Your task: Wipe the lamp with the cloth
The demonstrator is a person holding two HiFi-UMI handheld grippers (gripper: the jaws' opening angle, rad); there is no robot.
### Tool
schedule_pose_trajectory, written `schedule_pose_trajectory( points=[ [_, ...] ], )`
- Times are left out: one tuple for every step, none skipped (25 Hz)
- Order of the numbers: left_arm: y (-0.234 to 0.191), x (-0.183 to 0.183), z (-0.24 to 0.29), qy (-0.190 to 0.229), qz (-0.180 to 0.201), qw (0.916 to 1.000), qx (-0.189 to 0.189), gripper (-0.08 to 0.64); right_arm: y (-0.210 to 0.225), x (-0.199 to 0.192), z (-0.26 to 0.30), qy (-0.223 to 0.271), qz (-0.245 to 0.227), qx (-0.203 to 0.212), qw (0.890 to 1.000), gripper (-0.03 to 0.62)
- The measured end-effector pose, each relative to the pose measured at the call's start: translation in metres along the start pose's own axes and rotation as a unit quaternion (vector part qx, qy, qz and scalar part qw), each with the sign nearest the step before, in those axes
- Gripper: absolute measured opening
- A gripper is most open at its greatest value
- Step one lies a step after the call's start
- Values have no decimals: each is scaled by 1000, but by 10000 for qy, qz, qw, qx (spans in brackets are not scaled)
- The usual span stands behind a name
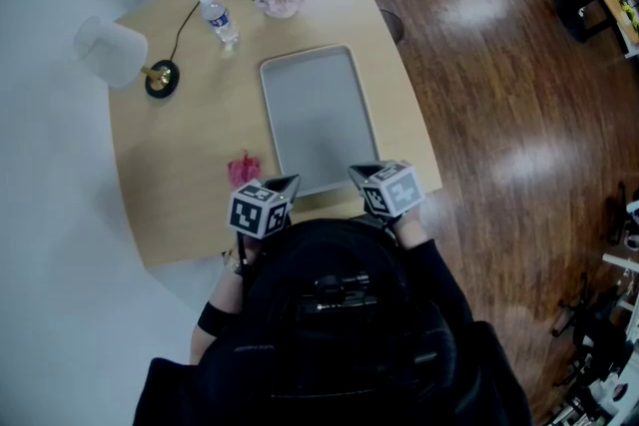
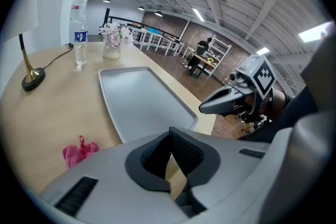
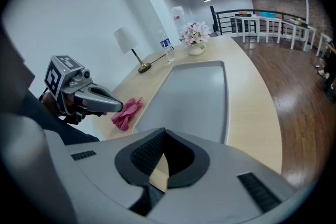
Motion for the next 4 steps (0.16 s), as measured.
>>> schedule_pose_trajectory(
  points=[
    [0,1,0,3,9,10000,-5,5,0,0,0,-6,0,3,10000,0],
    [0,1,0,0,15,10000,-6,5,0,1,0,-16,4,5,10000,0],
    [0,1,-1,-7,19,10000,-5,5,-1,1,-1,-28,10,8,10000,0],
    [0,2,-1,-14,23,10000,-5,5,-1,1,-1,-40,16,11,10000,0]
  ],
)
Point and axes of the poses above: the fingertips, and each gripper's own axes: z forward along the fingers, y to its right, x out of its top, the point moved 9 cm from there along -z, backward along the fingers, and after that the axes turned 8 degrees about -z, right-handed, at the moved point
